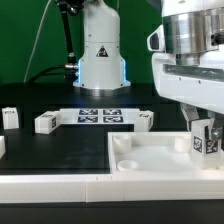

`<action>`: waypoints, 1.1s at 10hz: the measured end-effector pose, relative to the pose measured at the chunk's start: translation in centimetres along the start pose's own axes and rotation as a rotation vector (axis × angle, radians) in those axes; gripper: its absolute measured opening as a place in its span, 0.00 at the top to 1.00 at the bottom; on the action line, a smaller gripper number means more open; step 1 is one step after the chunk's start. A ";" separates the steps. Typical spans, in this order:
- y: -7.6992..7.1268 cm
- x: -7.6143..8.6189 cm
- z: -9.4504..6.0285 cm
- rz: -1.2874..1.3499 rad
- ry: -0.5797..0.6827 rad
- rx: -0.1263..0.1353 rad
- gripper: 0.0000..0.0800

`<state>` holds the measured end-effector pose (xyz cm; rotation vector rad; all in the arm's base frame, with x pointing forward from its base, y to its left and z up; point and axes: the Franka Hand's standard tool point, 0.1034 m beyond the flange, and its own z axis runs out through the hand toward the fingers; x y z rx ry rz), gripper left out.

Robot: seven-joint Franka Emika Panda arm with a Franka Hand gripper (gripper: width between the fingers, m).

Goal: Assemble one leg

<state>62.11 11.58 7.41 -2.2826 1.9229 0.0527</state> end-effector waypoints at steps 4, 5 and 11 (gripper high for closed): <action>-0.1 -0.1 0.0 0.289 0.000 0.007 0.63; -0.2 0.0 0.0 0.308 -0.006 -0.002 0.63; -0.3 0.0 -0.1 -0.064 -0.010 -0.011 0.19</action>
Offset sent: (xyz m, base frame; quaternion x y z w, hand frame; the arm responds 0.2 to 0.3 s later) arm 0.0008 -0.0031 -0.0024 -0.0146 0.0044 0.1873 0.9822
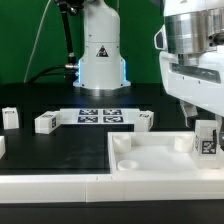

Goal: Assemble one leg

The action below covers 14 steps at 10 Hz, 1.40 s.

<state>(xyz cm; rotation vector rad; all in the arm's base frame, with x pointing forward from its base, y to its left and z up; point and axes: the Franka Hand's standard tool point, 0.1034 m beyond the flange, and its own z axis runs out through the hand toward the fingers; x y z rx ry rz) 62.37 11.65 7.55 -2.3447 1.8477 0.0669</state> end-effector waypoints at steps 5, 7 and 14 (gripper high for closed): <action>0.1 -0.2 -0.1 -0.567 0.026 -0.051 0.19; 0.0 -0.5 -0.3 -0.757 0.040 -0.082 0.19; 0.1 0.1 0.0 -1.273 0.048 -0.111 0.24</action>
Offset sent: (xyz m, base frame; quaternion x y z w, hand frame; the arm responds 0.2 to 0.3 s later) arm 0.0047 -0.0009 0.0027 -0.0463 0.0256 -0.3043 0.9511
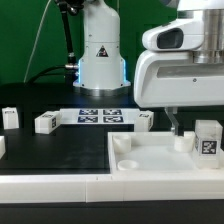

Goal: Assemble one leg

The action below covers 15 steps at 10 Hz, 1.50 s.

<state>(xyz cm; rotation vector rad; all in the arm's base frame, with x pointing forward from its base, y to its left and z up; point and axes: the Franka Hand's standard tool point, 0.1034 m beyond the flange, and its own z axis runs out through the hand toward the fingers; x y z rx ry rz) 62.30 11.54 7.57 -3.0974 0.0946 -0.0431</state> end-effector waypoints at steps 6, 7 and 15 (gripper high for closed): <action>0.0 0.0 0.0 0.044 0.000 0.002 0.64; 0.1 0.1 0.0 0.133 0.001 0.015 0.64; 2.9 -0.3 -0.1 0.746 0.033 -0.020 0.62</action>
Offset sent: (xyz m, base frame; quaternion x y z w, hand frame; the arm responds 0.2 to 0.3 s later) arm 0.0000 0.0000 0.0000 0.0000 0.0000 0.0000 1.0000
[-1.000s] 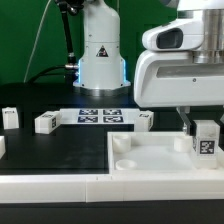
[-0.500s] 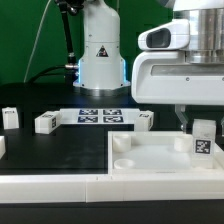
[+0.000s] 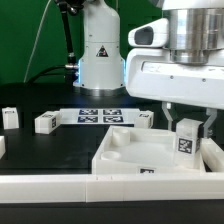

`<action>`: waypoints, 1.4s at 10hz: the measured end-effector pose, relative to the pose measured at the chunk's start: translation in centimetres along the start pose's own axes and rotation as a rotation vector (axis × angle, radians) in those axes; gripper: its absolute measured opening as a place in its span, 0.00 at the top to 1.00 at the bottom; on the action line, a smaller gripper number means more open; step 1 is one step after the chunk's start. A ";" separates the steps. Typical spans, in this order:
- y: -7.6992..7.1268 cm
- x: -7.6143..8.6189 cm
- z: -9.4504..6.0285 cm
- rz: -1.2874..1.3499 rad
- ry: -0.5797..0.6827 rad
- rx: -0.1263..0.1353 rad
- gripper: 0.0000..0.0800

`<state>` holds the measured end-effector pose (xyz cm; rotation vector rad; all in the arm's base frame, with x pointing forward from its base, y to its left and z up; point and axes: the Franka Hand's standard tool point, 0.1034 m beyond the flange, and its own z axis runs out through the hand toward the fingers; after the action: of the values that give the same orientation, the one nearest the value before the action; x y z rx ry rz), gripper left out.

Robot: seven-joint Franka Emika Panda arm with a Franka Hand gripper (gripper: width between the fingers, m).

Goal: Assemble one leg

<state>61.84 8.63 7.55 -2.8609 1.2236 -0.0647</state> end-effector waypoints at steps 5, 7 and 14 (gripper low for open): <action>1.2 0.5 0.0 0.187 0.021 -0.031 0.34; 1.2 0.4 0.1 0.187 0.021 -0.032 0.22; 1.3 0.4 0.2 0.187 0.021 -0.034 0.19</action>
Offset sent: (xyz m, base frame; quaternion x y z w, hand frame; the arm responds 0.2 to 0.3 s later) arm 0.0000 0.0000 0.0000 0.0000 0.0000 0.1593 0.9872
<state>61.20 7.43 7.31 -2.7651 1.5030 -0.0695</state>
